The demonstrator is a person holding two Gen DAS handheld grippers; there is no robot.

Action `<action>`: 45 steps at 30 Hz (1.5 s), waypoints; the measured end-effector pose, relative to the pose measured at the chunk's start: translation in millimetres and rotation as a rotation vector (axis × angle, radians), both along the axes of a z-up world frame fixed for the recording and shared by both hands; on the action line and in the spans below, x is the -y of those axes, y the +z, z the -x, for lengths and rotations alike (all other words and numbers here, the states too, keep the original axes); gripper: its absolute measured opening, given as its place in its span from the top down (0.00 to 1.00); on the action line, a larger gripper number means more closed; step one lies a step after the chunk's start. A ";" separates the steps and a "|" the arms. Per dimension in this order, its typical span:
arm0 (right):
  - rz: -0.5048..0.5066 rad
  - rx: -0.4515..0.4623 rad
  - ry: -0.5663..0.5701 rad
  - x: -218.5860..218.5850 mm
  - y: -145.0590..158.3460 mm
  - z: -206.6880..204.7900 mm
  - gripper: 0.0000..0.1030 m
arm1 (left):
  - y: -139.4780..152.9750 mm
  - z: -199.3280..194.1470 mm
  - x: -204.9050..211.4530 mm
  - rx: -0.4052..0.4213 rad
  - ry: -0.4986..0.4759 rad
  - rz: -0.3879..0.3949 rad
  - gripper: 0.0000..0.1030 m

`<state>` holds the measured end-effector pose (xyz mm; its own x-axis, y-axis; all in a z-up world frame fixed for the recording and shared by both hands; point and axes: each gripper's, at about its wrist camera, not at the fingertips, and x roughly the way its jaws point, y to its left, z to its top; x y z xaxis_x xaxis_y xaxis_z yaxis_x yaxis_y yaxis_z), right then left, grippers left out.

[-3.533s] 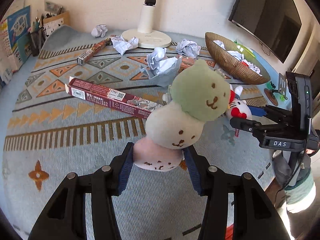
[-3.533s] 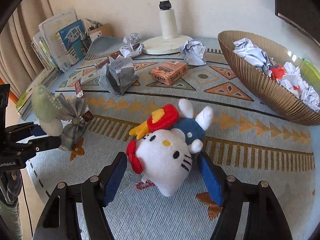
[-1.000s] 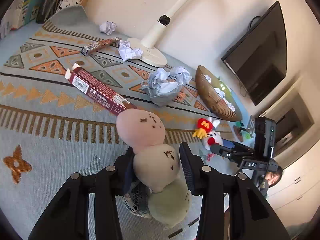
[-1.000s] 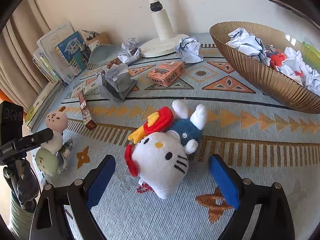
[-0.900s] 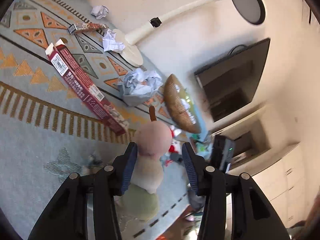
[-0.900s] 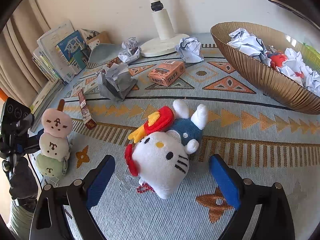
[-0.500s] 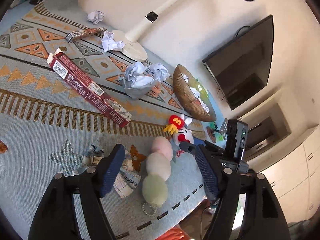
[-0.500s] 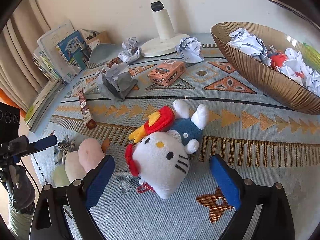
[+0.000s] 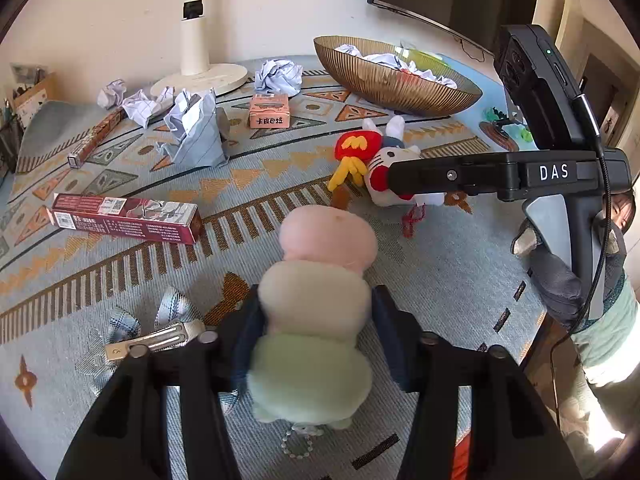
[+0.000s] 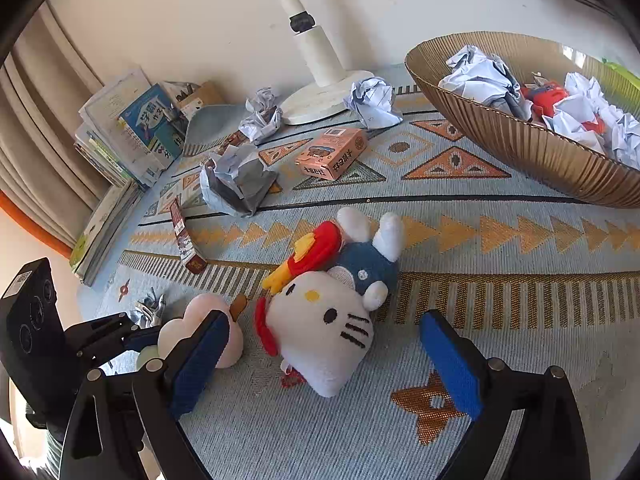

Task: Organize objects
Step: 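Carry both plush toys over the brown bowl and open both tools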

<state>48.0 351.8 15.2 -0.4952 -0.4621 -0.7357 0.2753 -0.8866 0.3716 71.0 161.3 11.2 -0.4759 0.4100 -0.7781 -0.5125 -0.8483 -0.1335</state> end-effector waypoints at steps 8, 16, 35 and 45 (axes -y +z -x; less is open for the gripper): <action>-0.191 -0.024 -0.022 24.9 -1.0 -3.8 0.07 | -3.7 16.6 37.6 0.003 0.294 -0.146 0.57; -0.326 0.012 -0.193 47.9 -5.8 4.3 0.11 | -4.5 9.7 28.7 -0.060 0.322 -0.069 0.57; -0.157 -0.285 -0.476 -107.3 104.9 -42.6 0.45 | 89.1 55.4 -83.3 -0.099 0.057 -0.233 0.57; -0.295 -0.282 -0.498 -144.9 132.3 72.6 0.29 | 128.5 166.5 -167.9 -0.176 0.035 -0.314 0.38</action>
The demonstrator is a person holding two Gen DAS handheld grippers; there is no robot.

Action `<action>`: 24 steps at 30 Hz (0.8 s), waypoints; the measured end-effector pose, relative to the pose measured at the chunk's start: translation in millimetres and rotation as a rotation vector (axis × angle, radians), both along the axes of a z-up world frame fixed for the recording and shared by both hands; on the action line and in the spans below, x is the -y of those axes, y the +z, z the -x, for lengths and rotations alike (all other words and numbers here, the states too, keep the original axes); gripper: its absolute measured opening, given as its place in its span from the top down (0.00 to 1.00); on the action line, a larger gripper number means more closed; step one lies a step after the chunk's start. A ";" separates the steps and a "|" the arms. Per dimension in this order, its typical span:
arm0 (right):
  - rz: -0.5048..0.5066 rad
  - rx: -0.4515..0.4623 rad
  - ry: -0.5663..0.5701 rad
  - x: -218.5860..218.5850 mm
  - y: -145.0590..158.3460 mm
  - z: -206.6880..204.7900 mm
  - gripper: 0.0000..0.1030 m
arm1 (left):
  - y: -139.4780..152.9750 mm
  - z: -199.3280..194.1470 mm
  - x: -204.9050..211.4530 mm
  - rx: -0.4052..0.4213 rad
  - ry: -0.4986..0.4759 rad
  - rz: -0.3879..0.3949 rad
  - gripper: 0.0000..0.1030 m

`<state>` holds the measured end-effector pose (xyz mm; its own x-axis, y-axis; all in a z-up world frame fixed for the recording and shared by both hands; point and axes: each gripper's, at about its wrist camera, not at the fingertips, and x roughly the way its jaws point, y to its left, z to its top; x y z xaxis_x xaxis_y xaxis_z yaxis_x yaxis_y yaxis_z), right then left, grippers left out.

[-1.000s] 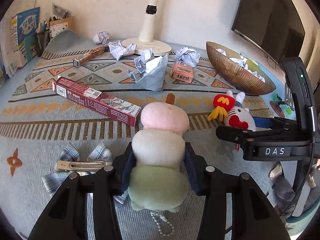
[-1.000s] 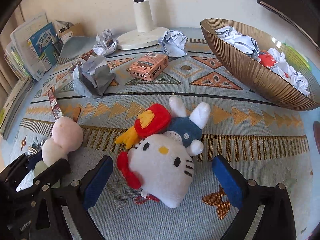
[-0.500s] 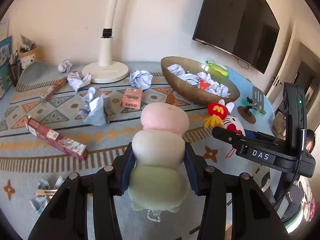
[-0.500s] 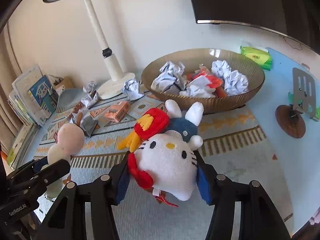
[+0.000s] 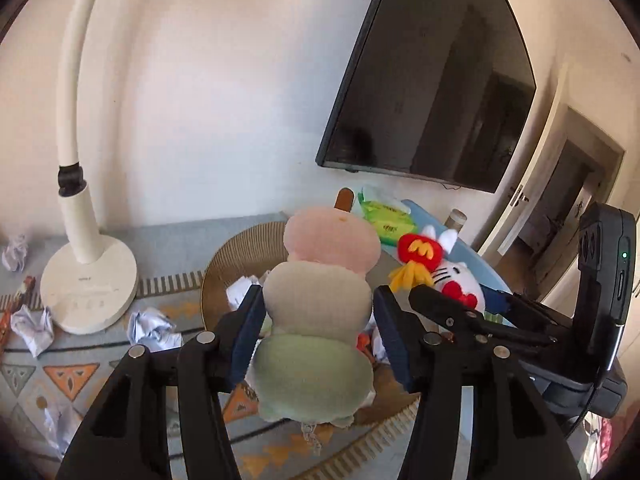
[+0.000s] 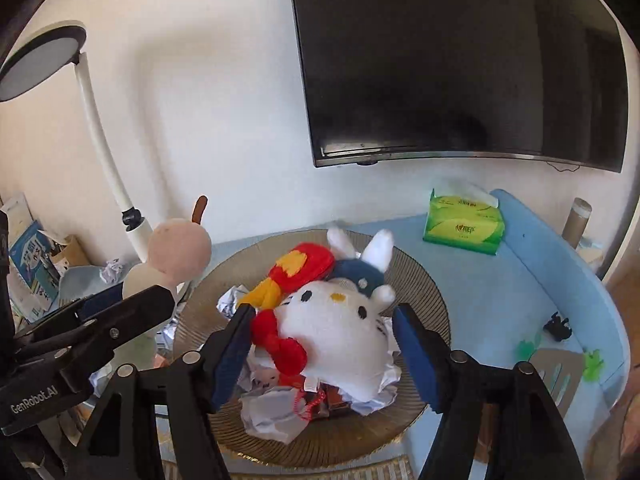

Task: Organize objects
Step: 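Carry both plush toys over the brown bowl and open both tools, then move the left tool to the plaid bow while the right tool approaches the gray paper wad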

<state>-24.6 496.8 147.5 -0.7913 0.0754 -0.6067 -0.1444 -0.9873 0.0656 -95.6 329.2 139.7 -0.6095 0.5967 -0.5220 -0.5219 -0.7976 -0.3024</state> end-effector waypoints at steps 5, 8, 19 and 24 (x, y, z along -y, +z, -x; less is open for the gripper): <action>0.025 0.025 -0.007 -17.3 -12.1 -8.0 0.27 | -12.2 18.8 24.5 0.154 -0.019 -0.139 0.22; 0.080 0.031 -0.013 -19.9 -19.7 -27.9 0.27 | -11.4 -4.6 55.1 0.153 -0.012 -0.175 0.22; 0.242 0.035 0.240 85.1 -36.4 -72.7 0.13 | 8.9 -140.9 227.3 -0.001 0.240 -0.147 0.01; 0.201 0.113 0.353 155.3 -82.5 -62.8 0.13 | -33.7 -176.1 311.0 0.077 0.425 -0.111 0.01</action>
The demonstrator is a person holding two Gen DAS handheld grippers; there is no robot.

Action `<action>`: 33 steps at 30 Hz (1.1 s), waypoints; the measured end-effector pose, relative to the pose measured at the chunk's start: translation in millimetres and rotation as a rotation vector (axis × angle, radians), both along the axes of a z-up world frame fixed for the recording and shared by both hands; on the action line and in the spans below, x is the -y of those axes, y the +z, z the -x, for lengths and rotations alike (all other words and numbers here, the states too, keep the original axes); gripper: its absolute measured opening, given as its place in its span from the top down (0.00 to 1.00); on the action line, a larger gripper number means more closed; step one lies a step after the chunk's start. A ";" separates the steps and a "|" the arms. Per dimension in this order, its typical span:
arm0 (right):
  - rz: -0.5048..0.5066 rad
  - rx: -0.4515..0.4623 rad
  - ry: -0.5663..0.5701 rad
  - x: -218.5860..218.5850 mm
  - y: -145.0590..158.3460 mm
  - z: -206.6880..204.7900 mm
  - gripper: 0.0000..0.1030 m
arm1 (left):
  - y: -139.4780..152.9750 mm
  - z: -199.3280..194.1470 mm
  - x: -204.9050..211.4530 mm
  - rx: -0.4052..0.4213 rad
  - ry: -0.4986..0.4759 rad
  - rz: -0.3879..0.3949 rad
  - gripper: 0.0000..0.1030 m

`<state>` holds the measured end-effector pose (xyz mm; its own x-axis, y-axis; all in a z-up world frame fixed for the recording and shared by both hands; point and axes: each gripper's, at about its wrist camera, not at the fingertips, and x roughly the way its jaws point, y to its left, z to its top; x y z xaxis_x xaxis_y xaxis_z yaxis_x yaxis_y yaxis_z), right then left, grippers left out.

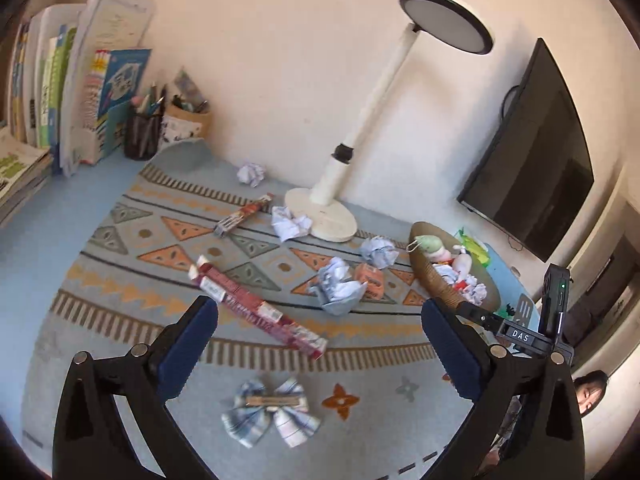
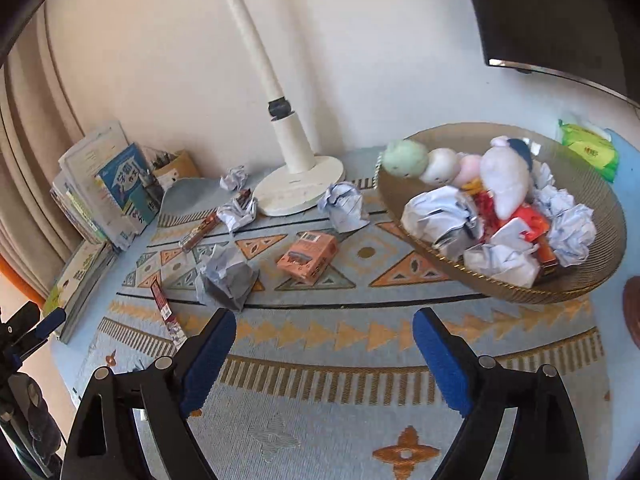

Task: Organize objects
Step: 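Move the left tool to the plaid bow while the right tool approaches the gray paper wad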

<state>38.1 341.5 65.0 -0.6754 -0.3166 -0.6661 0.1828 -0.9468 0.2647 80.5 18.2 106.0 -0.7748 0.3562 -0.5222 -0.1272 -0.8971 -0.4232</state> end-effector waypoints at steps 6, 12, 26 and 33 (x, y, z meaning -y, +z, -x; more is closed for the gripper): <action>-0.099 0.059 0.020 37.2 -39.4 12.3 0.13 | -66.6 1.8 34.3 0.147 0.103 0.062 0.01; -0.151 0.036 -0.001 42.2 -41.0 9.0 0.11 | -98.4 0.6 30.2 0.140 0.136 0.104 0.01; -0.166 0.075 0.006 45.5 -46.5 12.0 0.11 | -98.5 -0.2 21.2 0.140 0.137 0.166 0.01; -0.152 0.080 0.026 45.9 -47.4 12.7 0.11 | -98.4 -11.4 25.9 0.111 0.087 0.090 0.01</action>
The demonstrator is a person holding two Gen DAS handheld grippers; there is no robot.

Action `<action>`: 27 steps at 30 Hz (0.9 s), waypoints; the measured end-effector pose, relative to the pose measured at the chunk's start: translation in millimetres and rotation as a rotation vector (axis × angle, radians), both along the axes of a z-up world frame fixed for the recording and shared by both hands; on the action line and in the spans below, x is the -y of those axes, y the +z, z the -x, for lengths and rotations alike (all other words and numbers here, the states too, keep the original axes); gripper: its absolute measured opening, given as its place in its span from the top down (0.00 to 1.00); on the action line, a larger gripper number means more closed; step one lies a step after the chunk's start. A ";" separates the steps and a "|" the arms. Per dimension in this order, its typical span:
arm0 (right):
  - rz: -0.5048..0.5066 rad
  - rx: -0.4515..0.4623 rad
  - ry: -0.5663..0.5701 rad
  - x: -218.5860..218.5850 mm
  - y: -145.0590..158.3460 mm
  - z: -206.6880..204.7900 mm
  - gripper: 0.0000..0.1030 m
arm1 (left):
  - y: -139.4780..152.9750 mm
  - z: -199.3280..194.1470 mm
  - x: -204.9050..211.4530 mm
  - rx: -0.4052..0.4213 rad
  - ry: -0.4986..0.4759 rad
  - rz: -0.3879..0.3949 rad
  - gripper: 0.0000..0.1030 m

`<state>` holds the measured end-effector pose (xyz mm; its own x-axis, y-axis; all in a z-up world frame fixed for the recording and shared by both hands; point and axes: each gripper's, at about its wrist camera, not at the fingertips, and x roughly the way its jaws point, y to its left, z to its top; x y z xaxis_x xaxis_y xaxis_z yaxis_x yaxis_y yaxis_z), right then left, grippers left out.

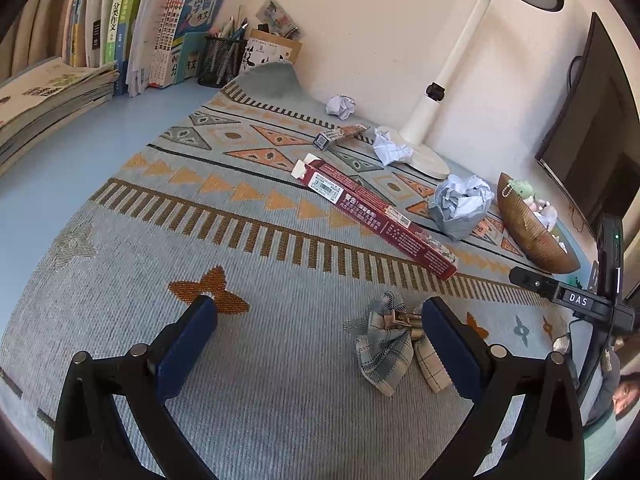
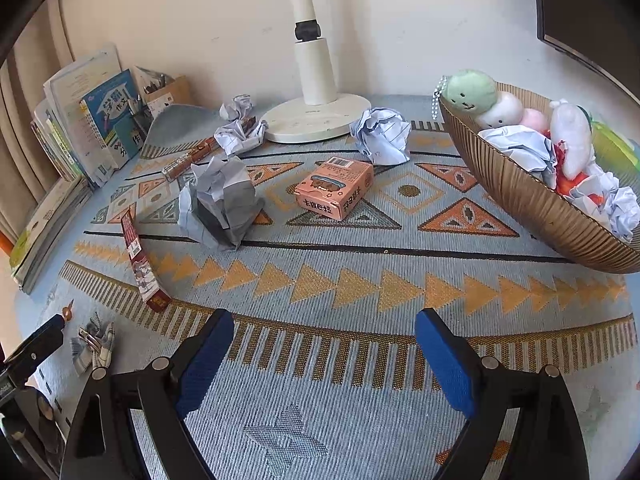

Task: Organize objects
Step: 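Move the left tool to the plaid bow while the right tool approaches the gray paper wad, then grasp the plaid bow with the left tool while the right tool grasps the gray paper wad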

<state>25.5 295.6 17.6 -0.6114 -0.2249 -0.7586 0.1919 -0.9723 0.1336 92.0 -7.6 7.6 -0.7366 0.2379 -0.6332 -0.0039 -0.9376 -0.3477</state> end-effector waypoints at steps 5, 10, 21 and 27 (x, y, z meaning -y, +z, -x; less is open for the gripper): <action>0.004 0.000 0.004 0.2 -0.2 -0.1 0.11 | 0.7 -11.4 -36.0 0.010 -0.181 -0.024 0.01; 0.014 0.030 0.009 2.3 -1.3 5.8 0.11 | -2.2 1.6 -79.8 0.046 -0.216 0.171 0.10; 0.101 0.101 0.113 64.4 8.0 52.3 0.11 | -5.5 7.1 -77.0 -0.012 -0.180 0.167 0.57; 0.272 0.128 0.032 64.8 -7.2 86.3 0.14 | -6.1 7.5 -73.2 -0.022 -0.182 0.130 0.58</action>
<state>-60.8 230.8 10.4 -0.5038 -0.4483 -0.7384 0.1869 -0.8911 0.4135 84.5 65.6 1.6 -0.7030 0.2857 -0.6513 -0.1839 -0.9576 -0.2216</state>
